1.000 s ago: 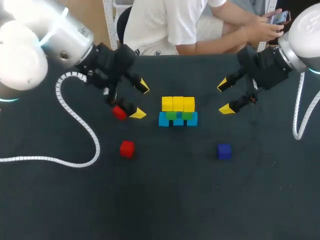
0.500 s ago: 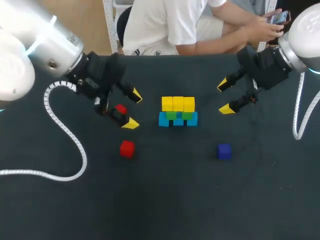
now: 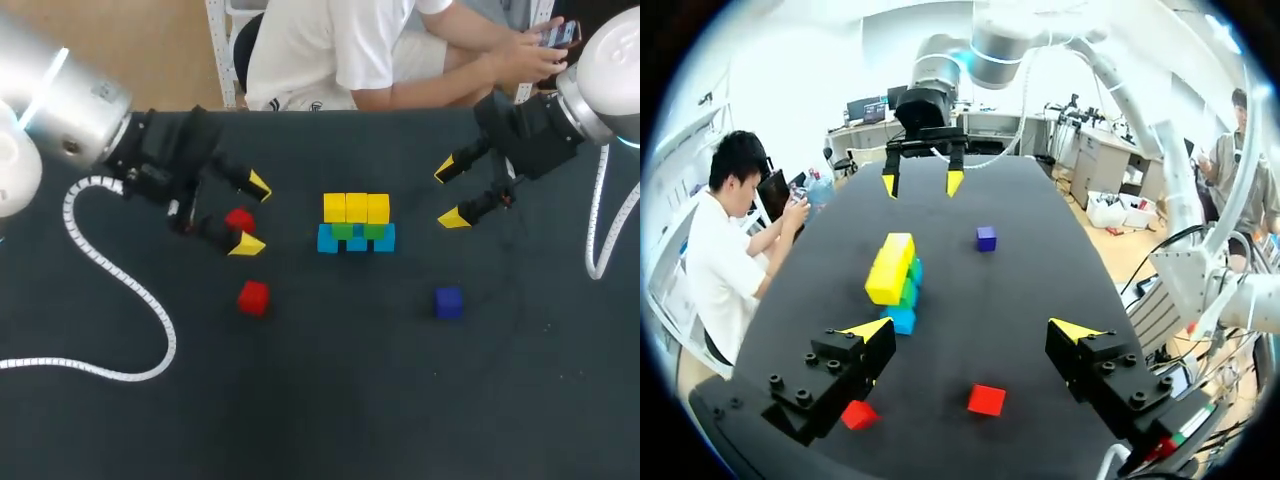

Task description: Place the blue cubes, place green cubes on the blue cubes, place the yellow cubes on the green cubes, then place the red cubes on the yellow cubes, and place purple cube on the red cubes.

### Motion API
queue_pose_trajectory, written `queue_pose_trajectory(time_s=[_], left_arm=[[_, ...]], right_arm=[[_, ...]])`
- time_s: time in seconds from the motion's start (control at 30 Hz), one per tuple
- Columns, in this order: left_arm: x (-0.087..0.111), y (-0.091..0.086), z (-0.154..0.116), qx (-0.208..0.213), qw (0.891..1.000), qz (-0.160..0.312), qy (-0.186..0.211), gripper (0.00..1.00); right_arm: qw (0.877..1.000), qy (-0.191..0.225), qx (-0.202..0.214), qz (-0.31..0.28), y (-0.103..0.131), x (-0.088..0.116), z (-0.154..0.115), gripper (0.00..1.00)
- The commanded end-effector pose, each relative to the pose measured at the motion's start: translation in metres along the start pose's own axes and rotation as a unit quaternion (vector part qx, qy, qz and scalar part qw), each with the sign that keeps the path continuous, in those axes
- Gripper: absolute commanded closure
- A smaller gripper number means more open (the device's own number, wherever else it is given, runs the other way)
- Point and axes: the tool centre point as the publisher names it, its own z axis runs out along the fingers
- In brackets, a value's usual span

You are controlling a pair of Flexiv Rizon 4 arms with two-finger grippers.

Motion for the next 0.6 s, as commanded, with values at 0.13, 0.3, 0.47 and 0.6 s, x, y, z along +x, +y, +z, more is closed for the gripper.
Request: queue_pose_trajectory(time_s=[0.13, 0.3, 0.47, 0.6], left_arm=[[-0.002, -0.021, -0.001, 0.056, 0.992, -0.033, 0.113, 0.00], [-0.003, -0.042, 0.004, 0.073, 0.978, -0.041, 0.193, 0.00], [0.007, -0.061, 0.014, 0.079, 0.971, -0.040, 0.221, 0.00], [0.025, -0.072, 0.019, 0.072, 0.970, -0.050, 0.225, 0.00]], right_arm=[[1.000, -0.001, 0.001, 0.000, 0.000, 0.000, 0.000, 0.00], [1.000, -0.001, 0.001, 0.000, 0.000, 0.000, 0.000, 0.00], [1.000, -0.001, 0.001, 0.000, 0.000, 0.000, 0.000, 0.00], [1.000, -0.001, 0.001, 0.000, 0.000, 0.000, 0.000, 0.00]])
